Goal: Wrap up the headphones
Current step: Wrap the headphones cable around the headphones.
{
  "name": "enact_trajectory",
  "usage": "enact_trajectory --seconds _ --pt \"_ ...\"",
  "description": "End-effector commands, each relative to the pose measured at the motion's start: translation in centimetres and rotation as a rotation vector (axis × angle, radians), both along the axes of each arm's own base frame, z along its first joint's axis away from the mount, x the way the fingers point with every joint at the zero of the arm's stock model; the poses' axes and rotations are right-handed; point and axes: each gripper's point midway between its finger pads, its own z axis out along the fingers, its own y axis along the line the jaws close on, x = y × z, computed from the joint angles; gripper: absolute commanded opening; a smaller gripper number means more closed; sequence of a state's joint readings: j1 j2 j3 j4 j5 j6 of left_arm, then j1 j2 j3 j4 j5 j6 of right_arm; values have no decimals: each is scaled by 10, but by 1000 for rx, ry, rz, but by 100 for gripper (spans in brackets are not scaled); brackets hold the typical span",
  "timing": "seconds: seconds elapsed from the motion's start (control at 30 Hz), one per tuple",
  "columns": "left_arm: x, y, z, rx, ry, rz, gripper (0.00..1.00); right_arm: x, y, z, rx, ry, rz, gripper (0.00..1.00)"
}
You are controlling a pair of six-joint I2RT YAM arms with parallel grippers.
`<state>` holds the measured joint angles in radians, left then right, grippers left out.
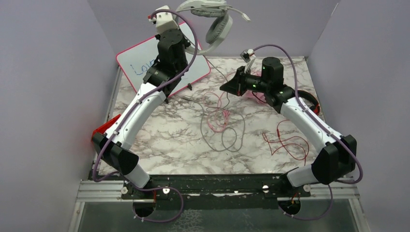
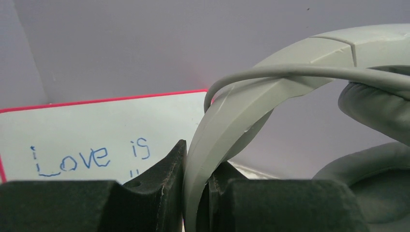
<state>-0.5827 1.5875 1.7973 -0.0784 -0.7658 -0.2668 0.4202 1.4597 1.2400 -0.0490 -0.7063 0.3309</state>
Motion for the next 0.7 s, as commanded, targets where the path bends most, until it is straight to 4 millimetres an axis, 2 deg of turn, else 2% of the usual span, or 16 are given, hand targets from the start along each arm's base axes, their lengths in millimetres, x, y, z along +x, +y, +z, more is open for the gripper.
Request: enact_trajectory --seconds 0.0,0.2,0.37,0.47,0.57,0.67 --pt "-5 8 24 -23 -34 -68 0 -5 -19 2 -117 -53 -64 0" --pt "8 14 -12 38 73 -98 0 -21 -33 18 -173 -129 -74 0" --pt "13 0 -50 89 208 -238 0 -27 -37 38 -215 -240 -55 0" --pt "8 -7 -84 85 325 -339 0 -27 -38 50 -249 -308 -52 0" --pt "5 -4 -112 53 392 -356 0 -44 -29 59 -212 -338 31 0" --pt "8 10 -131 60 424 -314 0 -68 -21 64 -169 -361 120 0"
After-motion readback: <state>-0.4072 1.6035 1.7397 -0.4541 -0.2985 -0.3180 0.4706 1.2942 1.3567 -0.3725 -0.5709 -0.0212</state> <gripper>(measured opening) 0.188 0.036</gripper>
